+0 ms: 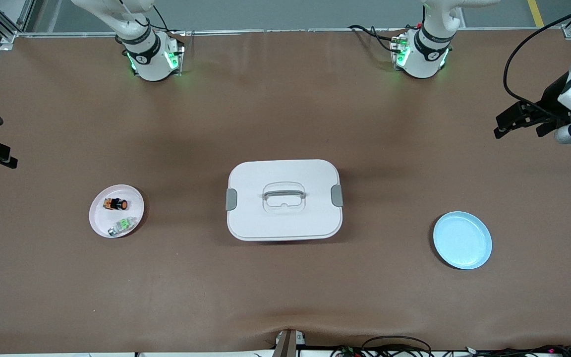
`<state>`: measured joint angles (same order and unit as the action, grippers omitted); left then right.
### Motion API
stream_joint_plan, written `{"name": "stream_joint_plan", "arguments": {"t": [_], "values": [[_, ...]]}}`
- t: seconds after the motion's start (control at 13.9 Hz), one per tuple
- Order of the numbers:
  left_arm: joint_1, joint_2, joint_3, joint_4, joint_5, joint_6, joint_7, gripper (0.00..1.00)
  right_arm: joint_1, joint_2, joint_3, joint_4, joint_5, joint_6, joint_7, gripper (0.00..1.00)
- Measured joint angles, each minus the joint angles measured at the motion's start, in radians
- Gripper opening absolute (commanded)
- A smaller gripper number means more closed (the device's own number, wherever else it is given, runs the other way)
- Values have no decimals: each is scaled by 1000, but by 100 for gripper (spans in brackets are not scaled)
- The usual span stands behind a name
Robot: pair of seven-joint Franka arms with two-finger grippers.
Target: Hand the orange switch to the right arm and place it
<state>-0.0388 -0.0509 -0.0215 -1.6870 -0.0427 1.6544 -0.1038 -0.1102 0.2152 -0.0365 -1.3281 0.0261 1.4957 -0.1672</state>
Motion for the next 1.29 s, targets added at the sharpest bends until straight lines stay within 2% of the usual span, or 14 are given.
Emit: {"name": "stream_joint_plan", "arguments": {"t": [0.22, 0.72, 1.29], "values": [[0, 18, -2, 6, 0, 2, 0, 100, 0, -3, 1, 13, 3, -49, 103, 100], [-7, 21, -5, 14, 0, -19, 8, 100, -6, -22, 0, 26, 90, -79, 124, 100], [-6, 21, -3, 14, 0, -21, 24, 100, 28, -37, 3, 29, 30, -145, 126, 100]]}}
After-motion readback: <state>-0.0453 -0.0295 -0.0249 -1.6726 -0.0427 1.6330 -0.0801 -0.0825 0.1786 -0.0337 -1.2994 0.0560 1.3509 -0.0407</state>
